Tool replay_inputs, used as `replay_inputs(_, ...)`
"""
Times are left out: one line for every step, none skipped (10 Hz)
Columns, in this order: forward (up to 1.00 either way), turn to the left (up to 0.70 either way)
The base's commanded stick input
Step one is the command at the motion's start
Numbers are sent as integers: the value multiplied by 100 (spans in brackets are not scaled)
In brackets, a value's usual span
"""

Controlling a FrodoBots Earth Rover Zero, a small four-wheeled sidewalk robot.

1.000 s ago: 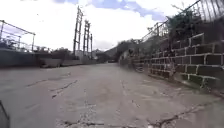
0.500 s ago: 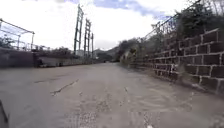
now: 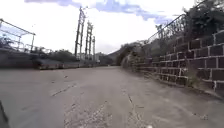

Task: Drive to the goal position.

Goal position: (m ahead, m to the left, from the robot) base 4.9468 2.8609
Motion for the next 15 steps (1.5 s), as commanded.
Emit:
replay_inputs(70, 0)
replay_inputs(70, 0)
replay_inputs(70, 0)
replay_inputs(70, 0)
replay_inputs(70, 0)
replay_inputs(70, 0)
replay_inputs(70, 0)
replay_inputs(70, 0)
replay_inputs(70, 0)
replay_inputs(70, 0)
replay_inputs(70, 0)
replay_inputs(70, 0)
replay_inputs(70, 0)
replay_inputs(70, 0)
replay_inputs(70, 0)
